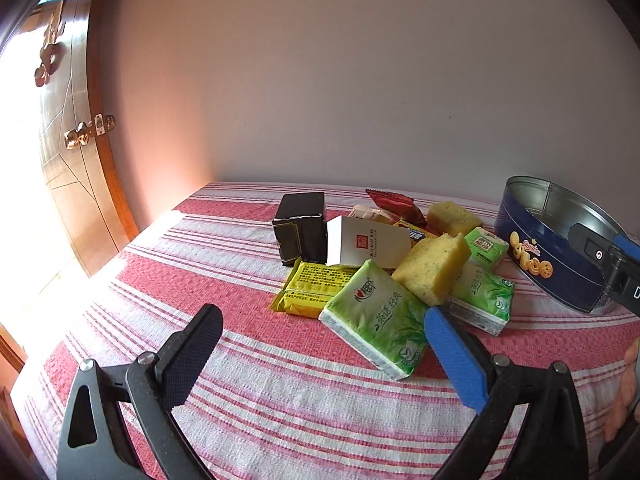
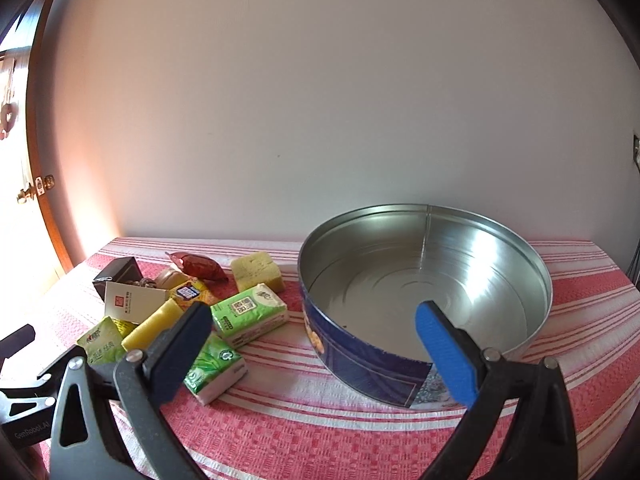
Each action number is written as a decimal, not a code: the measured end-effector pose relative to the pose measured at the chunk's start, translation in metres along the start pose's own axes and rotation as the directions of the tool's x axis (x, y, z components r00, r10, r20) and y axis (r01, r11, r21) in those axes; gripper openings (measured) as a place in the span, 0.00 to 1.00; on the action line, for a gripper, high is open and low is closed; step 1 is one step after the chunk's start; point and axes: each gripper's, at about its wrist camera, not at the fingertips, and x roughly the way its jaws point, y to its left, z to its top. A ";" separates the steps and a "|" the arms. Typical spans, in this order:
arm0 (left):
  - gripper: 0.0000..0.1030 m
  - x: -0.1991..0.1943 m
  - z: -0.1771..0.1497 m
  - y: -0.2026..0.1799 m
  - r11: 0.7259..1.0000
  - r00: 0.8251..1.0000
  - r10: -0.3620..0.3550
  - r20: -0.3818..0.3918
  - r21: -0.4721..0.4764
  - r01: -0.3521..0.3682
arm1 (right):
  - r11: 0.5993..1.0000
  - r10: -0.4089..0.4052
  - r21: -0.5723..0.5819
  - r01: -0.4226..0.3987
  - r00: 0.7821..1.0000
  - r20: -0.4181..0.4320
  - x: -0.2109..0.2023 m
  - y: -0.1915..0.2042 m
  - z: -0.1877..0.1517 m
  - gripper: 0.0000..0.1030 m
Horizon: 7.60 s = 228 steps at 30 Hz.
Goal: Organize objects
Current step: 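Move both tools toward the pile of snacks and tissue packs, then grasp a green tissue pack with the right gripper while the left gripper grasps another, then carry both green tissue packs over the blue tin and release them inside, then move both tools back toward the remaining items on the table, then grasp the yellow sponge with the right gripper while the left grasps the yellow biscuit packet, then carry the sponge and biscuit packet over the tin and release both inside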
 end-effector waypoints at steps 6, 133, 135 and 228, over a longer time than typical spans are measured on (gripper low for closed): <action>0.99 0.005 -0.014 0.036 1.000 0.997 -0.011 -0.081 -0.029 0.009 | 0.990 0.125 -0.049 -0.134 0.979 -0.159 0.026 0.029 -0.009 0.93; 0.99 0.041 0.046 -0.125 0.996 0.978 -0.065 0.196 0.081 0.050 | 0.954 -0.266 0.185 0.236 0.951 0.158 -0.005 -0.140 0.007 0.99; 0.99 0.041 0.044 -0.120 0.994 0.979 -0.066 0.190 0.094 0.049 | 0.953 -0.266 0.189 0.238 0.953 0.143 -0.006 -0.137 0.006 0.99; 0.70 0.083 0.033 0.048 0.968 0.998 -0.057 -0.031 -0.245 0.048 | 0.988 0.127 -0.081 -0.133 0.989 -0.070 0.004 0.066 -0.009 0.64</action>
